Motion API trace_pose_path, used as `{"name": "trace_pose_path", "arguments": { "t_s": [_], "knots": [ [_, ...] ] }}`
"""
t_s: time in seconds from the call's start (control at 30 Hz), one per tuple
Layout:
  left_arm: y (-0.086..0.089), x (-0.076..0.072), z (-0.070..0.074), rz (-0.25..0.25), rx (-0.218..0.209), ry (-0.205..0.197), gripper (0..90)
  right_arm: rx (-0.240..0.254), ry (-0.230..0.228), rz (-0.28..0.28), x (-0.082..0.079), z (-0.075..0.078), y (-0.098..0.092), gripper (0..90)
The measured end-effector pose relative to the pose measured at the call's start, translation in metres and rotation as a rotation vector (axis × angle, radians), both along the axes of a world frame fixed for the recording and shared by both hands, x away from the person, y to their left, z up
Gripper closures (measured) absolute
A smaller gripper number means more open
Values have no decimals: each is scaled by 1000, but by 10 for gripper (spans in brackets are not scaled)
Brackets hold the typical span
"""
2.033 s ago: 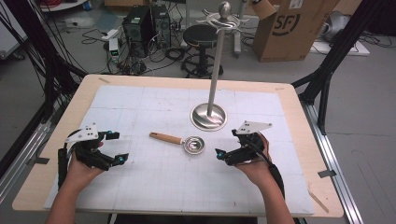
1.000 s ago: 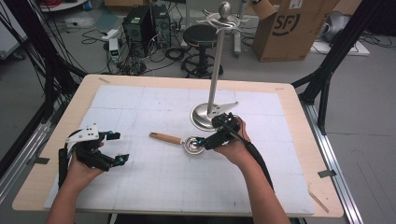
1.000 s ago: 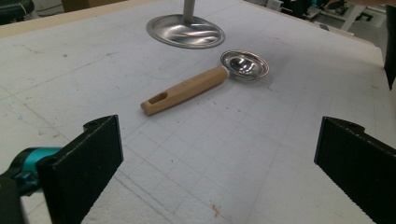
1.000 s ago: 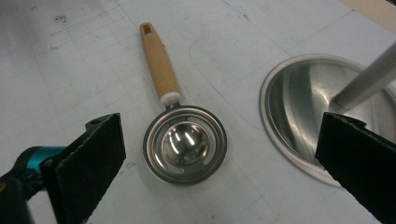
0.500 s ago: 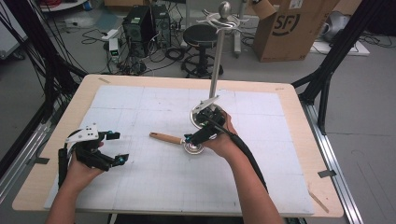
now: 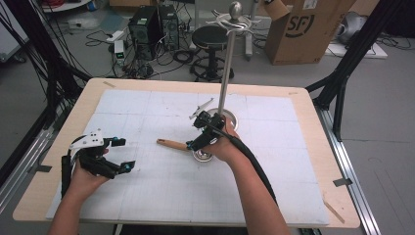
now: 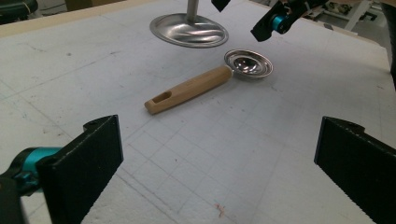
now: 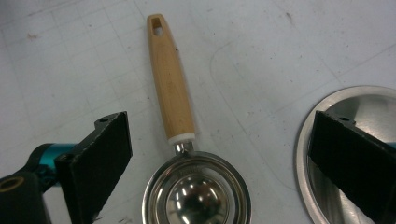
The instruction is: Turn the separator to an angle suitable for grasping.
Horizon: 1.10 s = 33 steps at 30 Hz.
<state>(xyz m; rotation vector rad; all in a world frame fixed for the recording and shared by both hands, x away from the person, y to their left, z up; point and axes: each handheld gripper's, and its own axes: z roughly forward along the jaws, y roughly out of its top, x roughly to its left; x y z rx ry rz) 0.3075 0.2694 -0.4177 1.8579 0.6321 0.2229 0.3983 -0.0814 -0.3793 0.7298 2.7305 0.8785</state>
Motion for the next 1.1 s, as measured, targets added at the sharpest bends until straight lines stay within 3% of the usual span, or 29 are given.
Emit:
{"name": "trace_pose_path", "arguments": {
  "t_s": [0.17,0.23,0.57,0.6,0.77,1.1],
  "knots": [
    [0,0,0,-1,2,3,17,-34,21,9,4,-8,6,83],
    [0,0,0,-4,2,0,17,-50,32,16,5,-9,9,139],
    [-1,1,-1,-6,2,5,17,-97,51,51,8,-20,19,166],
    [-1,1,-1,-7,5,5,17,-116,66,65,8,-21,21,229],
    [-2,1,-1,-9,3,3,17,-143,86,96,8,-23,27,309],
    [-1,1,-1,-8,0,7,17,-209,95,119,8,-28,39,375]
  ]
}}
